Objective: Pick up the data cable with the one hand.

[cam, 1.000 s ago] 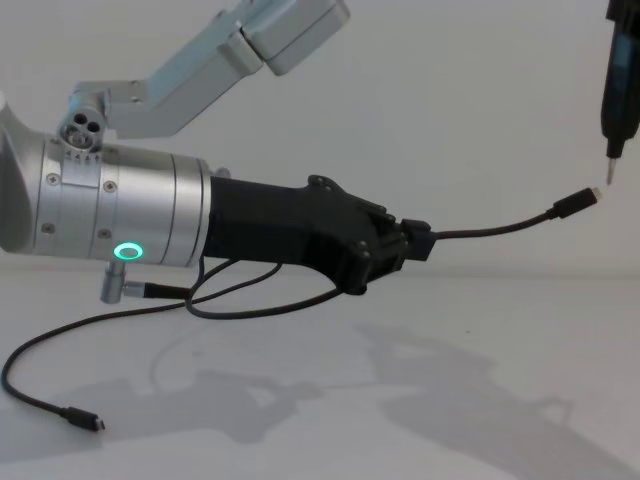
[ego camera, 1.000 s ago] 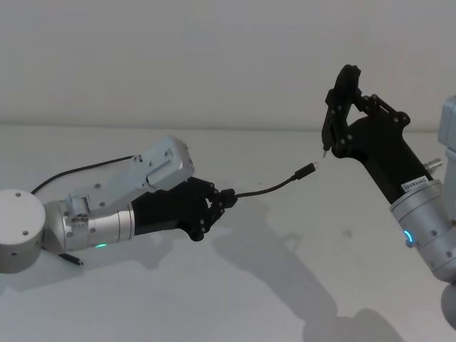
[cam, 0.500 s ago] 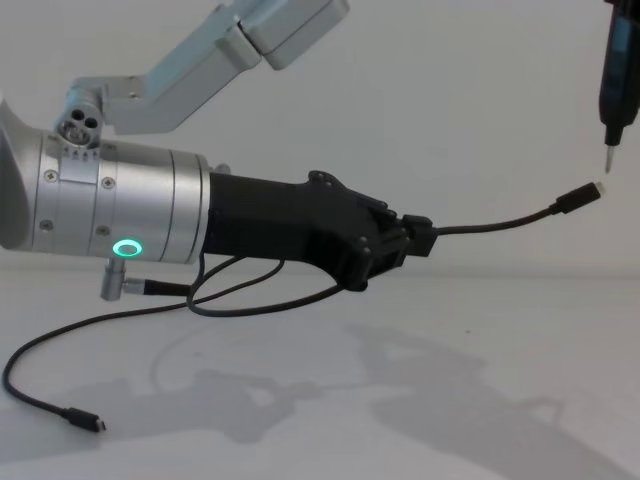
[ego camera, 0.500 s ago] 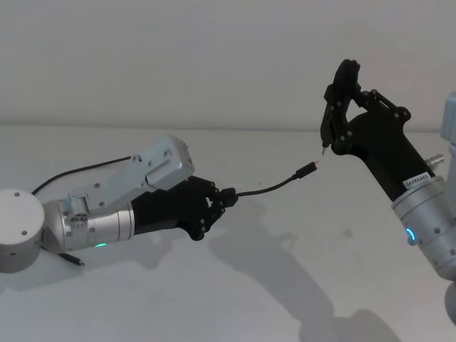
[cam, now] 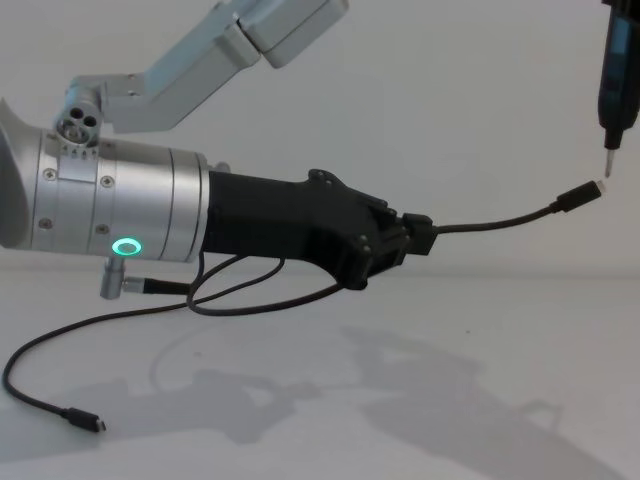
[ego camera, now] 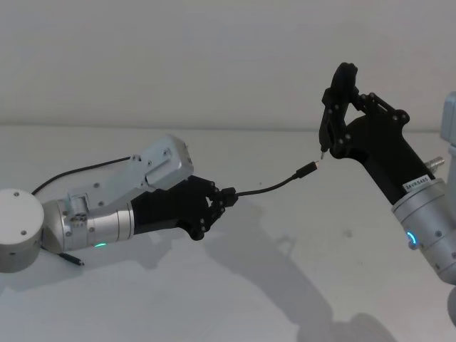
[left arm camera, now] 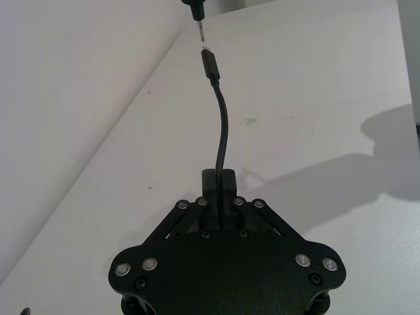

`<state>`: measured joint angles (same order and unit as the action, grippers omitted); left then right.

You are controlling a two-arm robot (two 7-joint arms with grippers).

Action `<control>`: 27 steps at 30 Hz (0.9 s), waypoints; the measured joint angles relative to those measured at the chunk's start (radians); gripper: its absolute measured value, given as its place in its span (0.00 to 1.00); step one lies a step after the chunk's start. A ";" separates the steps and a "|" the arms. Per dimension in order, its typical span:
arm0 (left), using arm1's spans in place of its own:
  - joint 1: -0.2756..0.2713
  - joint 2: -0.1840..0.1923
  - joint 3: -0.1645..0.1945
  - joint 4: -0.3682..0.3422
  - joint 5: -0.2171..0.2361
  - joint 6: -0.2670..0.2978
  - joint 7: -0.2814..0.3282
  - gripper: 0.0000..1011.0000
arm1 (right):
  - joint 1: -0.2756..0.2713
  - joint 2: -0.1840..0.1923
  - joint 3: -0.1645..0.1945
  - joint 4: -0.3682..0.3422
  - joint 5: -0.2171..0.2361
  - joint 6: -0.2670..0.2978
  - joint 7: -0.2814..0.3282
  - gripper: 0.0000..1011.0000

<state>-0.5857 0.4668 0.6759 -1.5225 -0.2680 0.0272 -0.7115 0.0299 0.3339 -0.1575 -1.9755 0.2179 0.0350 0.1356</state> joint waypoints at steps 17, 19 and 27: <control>0.000 0.000 0.000 0.000 0.000 -0.001 0.000 0.04 | -0.009 -0.011 0.005 -0.010 -0.007 0.012 0.012 0.27; 0.000 0.000 0.000 0.000 0.000 -0.001 0.000 0.04 | -0.009 -0.013 0.005 -0.008 -0.007 0.013 0.015 0.27; 0.000 0.000 0.000 0.000 0.000 -0.001 0.000 0.04 | -0.006 -0.021 0.005 0.000 -0.011 0.014 0.021 0.27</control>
<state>-0.5857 0.4669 0.6761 -1.5227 -0.2679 0.0266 -0.7115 0.0235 0.3127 -0.1528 -1.9755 0.2068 0.0487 0.1565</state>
